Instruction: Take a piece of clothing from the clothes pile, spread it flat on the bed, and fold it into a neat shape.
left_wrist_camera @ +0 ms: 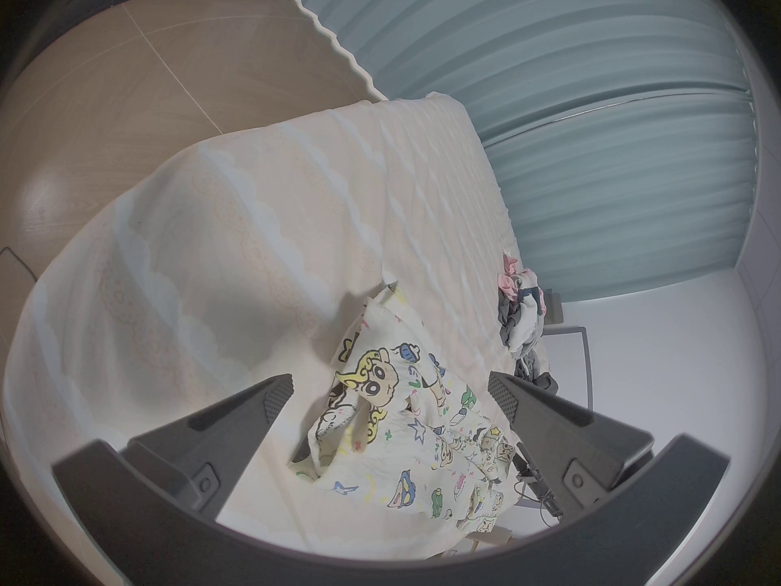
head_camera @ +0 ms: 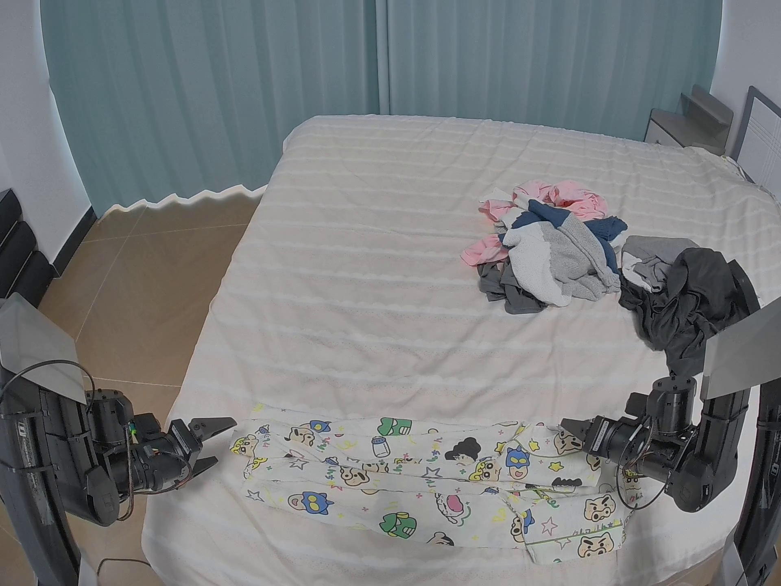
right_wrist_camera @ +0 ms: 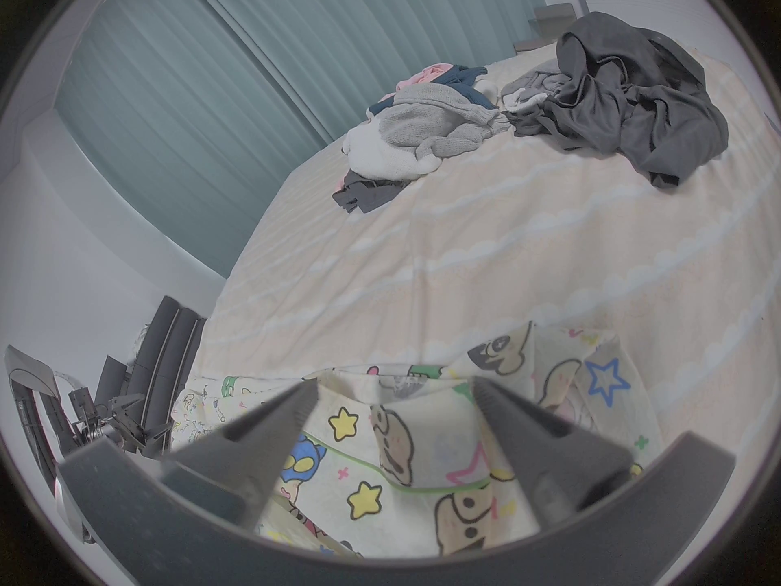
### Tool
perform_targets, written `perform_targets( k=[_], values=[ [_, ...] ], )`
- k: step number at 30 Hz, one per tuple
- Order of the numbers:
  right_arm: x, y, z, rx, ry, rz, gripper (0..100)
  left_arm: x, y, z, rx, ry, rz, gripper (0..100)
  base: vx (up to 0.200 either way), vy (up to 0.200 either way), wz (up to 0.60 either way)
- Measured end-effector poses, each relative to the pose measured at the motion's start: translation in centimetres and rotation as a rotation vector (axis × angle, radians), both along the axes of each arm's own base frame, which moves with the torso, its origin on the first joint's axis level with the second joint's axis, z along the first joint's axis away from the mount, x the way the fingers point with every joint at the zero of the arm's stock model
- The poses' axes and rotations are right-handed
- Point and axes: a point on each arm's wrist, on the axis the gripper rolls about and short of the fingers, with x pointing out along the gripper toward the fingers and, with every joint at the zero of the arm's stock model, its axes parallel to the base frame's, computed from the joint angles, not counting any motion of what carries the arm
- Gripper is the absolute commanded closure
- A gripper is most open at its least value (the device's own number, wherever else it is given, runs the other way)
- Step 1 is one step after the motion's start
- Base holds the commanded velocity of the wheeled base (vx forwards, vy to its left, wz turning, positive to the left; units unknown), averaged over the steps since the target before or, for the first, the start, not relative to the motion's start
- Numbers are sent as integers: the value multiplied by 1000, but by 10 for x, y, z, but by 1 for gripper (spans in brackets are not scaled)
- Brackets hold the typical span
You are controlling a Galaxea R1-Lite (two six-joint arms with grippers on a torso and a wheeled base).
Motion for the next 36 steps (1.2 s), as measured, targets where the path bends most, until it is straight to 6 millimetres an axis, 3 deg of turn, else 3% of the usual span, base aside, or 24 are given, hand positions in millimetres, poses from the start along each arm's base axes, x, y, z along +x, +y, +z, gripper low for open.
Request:
perform_targets(
  k=[21,22,30,36],
  values=[
    [-11,-18,1,-28,33,-93,100,0,0,0,4,0,-1,0,0,0,0],
    [-11,-18,1,-28,33,-94,0,0,0,0,7,-2,-3,0,0,0,0],
    [-8,-19,3,-25,19,-98,0,0,0,-2,18,-3,-10,0,0,0,0],
    [-4,-19,15,-25,-44,-113,0,0,0,-2,18,-3,-10,0,0,0,0]
  ],
)
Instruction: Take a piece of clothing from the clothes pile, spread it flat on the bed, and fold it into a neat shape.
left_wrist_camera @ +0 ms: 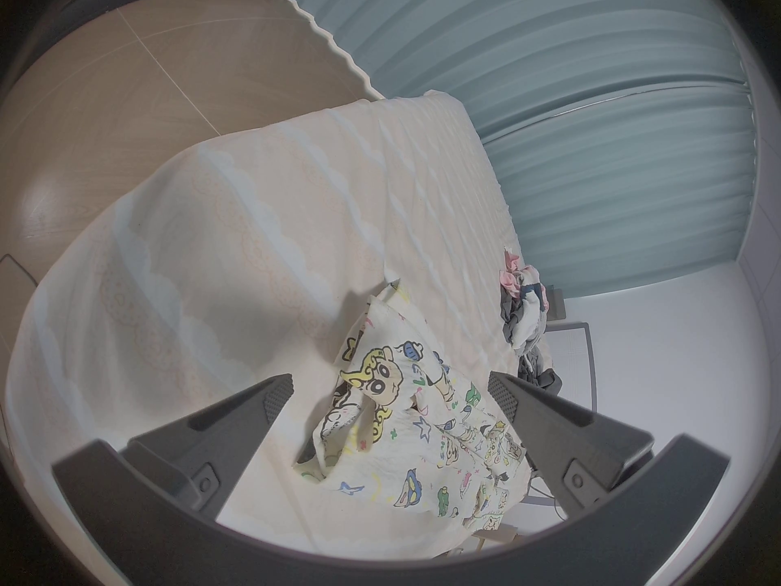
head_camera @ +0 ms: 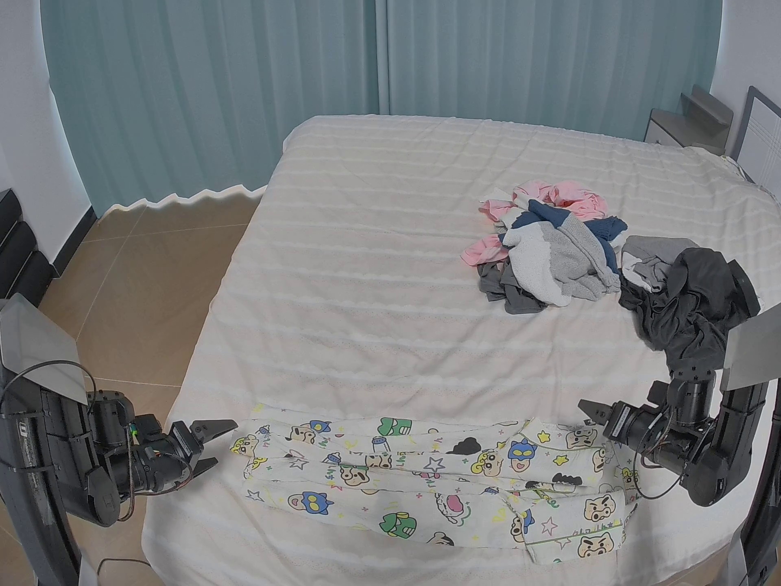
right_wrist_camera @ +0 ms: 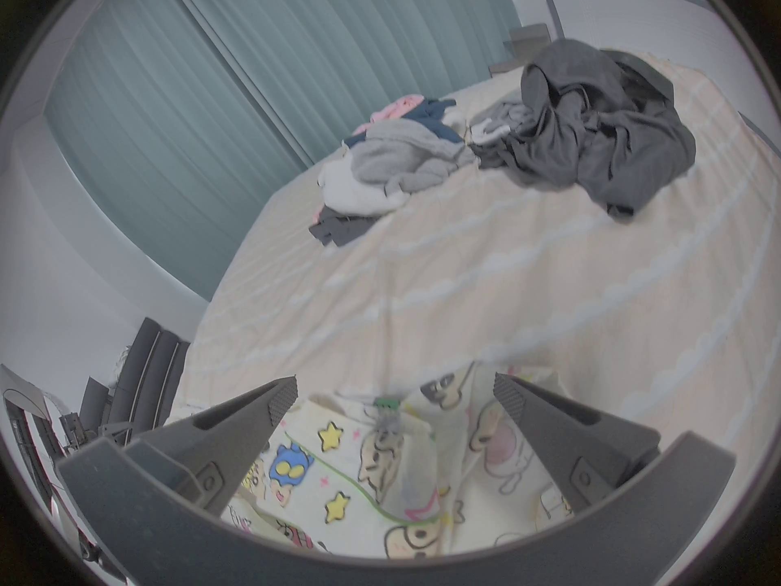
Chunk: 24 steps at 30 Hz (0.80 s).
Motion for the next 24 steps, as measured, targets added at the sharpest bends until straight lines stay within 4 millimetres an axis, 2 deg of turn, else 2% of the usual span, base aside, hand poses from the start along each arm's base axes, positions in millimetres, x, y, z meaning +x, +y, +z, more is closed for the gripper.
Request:
perform_targets(
  k=[5,10,17,24],
  values=[
    [4,11,19,-3,-93,20,0,0,0,0,0,0,0,0,0,0,0],
    [4,39,30,-7,-142,123,0,0,0,0,0,0,0,0,0,0,0],
    [13,68,21,-42,-57,214,0,0,0,0,0,0,0,0,0,0,0],
    [26,81,5,-88,-20,251,0,0,0,0,1,-1,-1,0,0,0,0]
  ],
)
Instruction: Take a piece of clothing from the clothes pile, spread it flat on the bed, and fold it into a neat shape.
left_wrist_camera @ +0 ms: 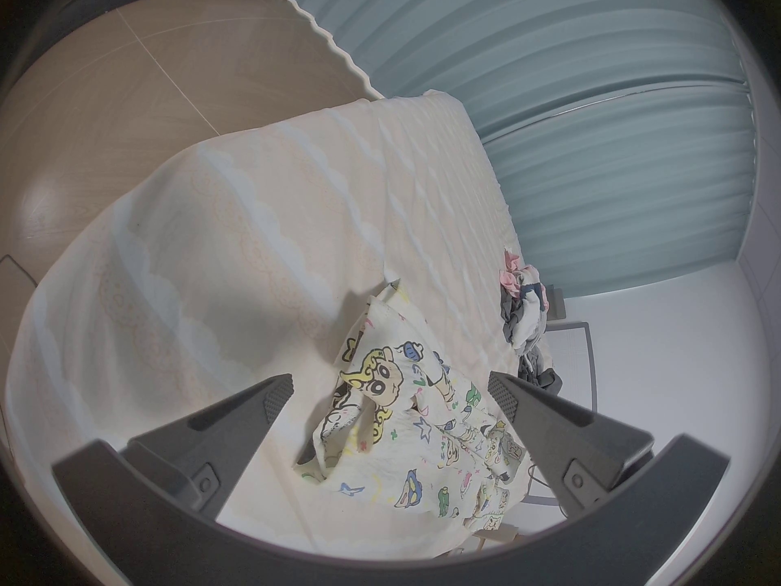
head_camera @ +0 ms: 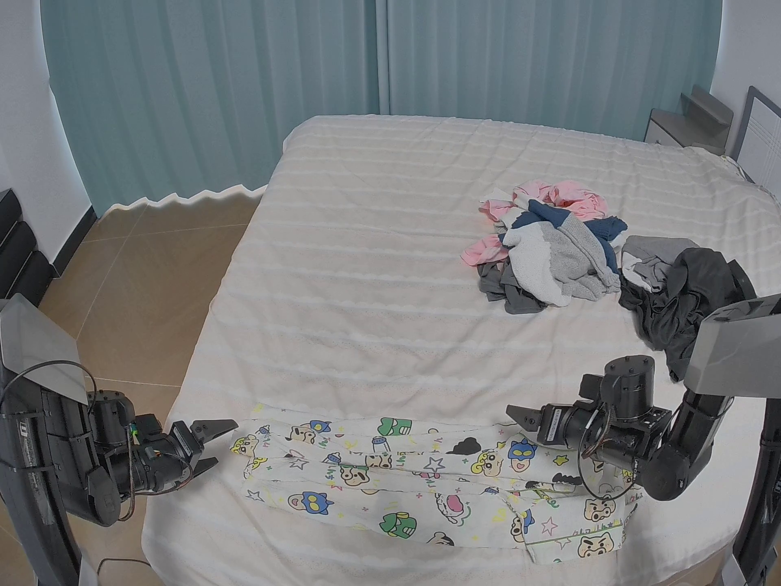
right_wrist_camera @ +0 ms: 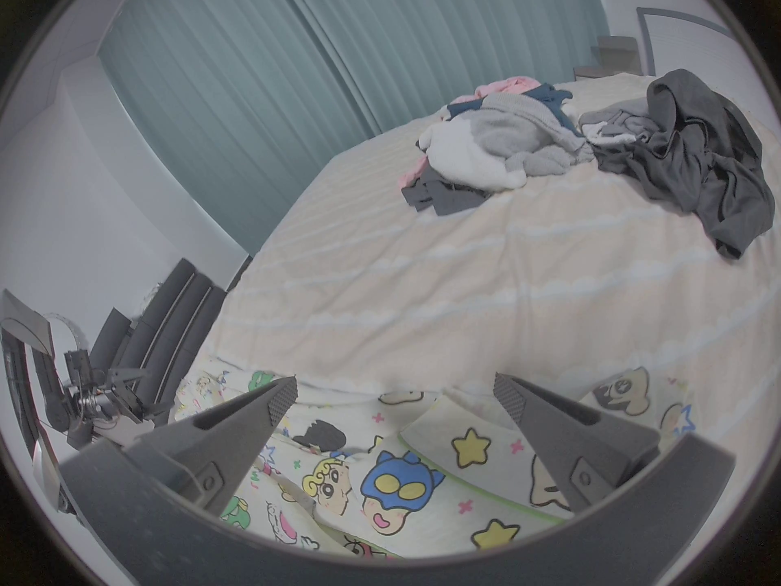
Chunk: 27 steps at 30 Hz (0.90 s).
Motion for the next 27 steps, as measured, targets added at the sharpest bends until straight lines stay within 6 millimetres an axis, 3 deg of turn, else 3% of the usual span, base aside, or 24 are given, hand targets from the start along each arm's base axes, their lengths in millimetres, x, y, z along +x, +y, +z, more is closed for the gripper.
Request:
perform_targets(
  k=[15,16,27],
  values=[
    [9,8,-30,-42,29,12,0,0,0,-1,9,1,-7,0,0,0,0],
    [9,8,-31,-43,30,13,100,0,0,-1,9,1,-7,0,0,0,0],
    [10,11,-34,-44,0,-4,100,0,0,-1,10,0,-8,0,0,0,0]
  ],
)
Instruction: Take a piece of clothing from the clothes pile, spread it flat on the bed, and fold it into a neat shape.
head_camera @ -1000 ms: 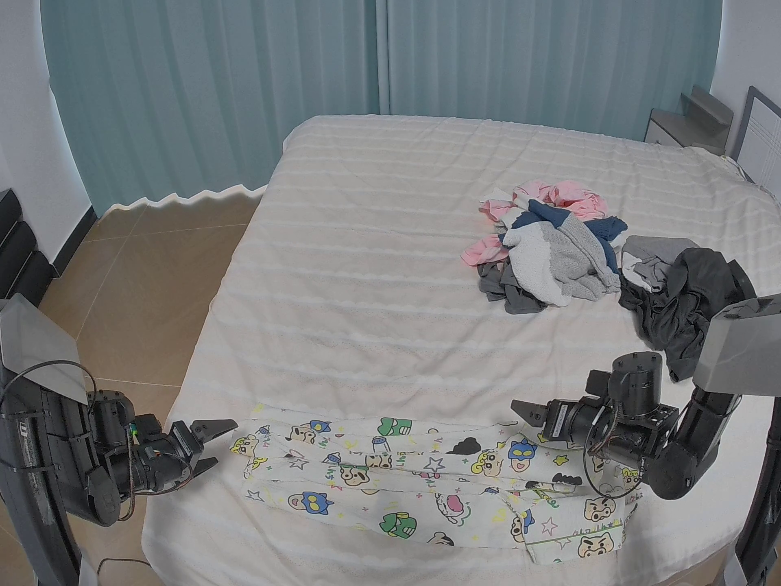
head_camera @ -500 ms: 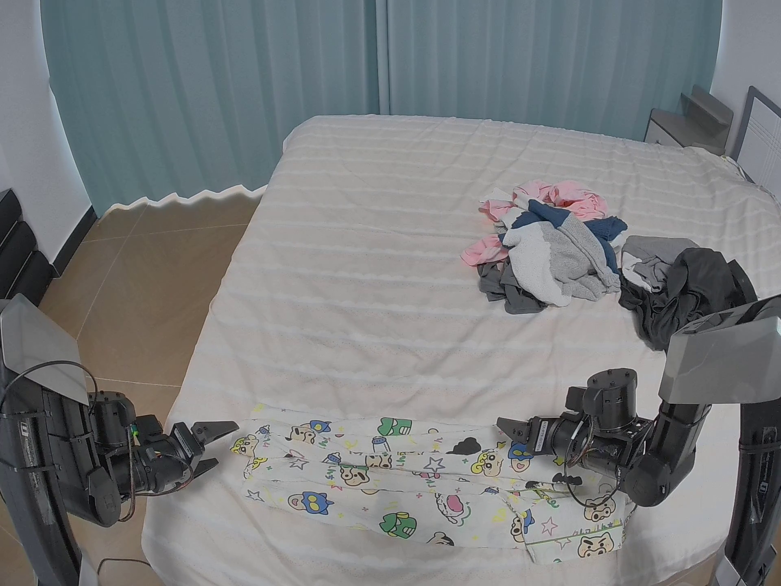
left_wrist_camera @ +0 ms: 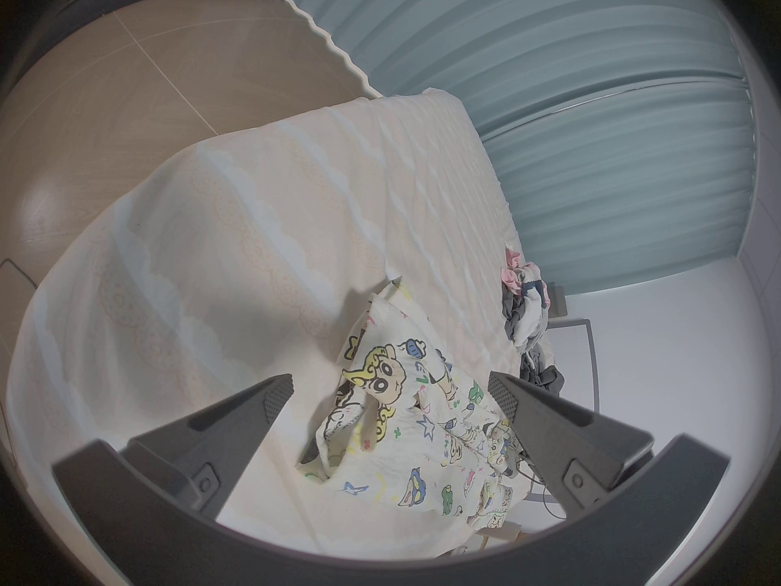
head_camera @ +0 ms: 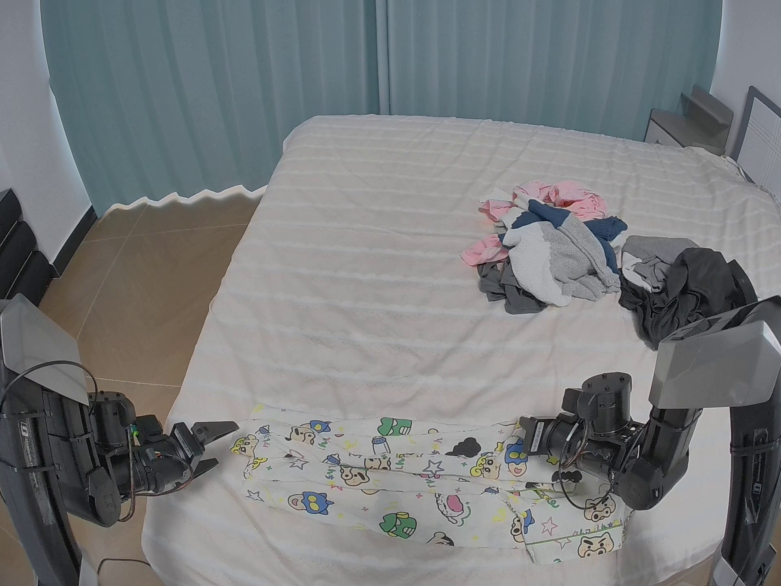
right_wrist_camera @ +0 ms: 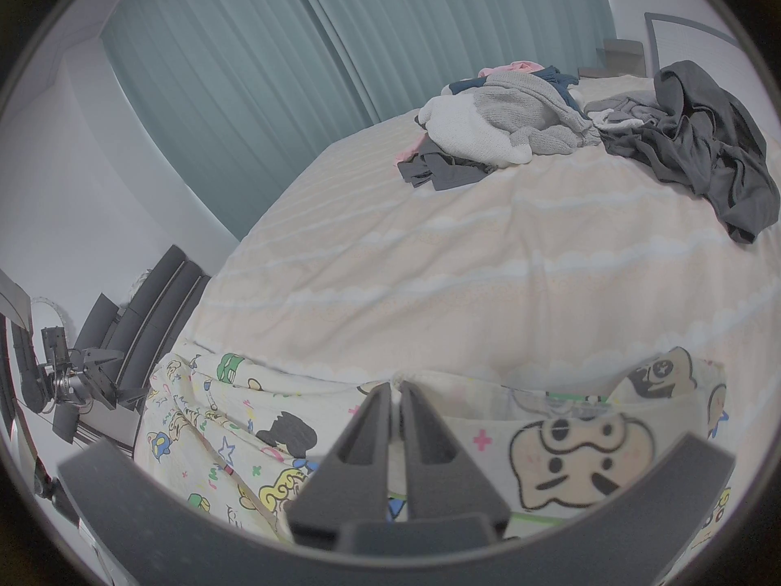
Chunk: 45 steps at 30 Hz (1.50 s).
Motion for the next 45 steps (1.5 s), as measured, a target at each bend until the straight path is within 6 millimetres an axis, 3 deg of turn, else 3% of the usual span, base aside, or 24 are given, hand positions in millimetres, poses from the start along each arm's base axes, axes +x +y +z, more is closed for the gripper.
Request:
perform_targets(
  k=[15,16,26,32,40,45],
  values=[
    [0,8,5,15,-72,21,100,0,0,0,0,0,0,0,0,0,0],
    [-1,8,5,13,-71,22,0,0,0,0,0,0,0,0,0,0,0],
    [1,1,19,32,-144,-4,0,0,0,0,2,0,-1,0,0,0,0],
    [-9,-23,55,60,-222,-80,0,-2,0,0,11,2,-5,0,0,0,0],
    [-63,-69,115,82,-345,-208,0,-2,-4,1,72,-19,2,0,0,0,0],
    [-99,-85,133,86,-387,-247,0,8,-14,7,201,-111,-15,0,0,0,0]
  ],
)
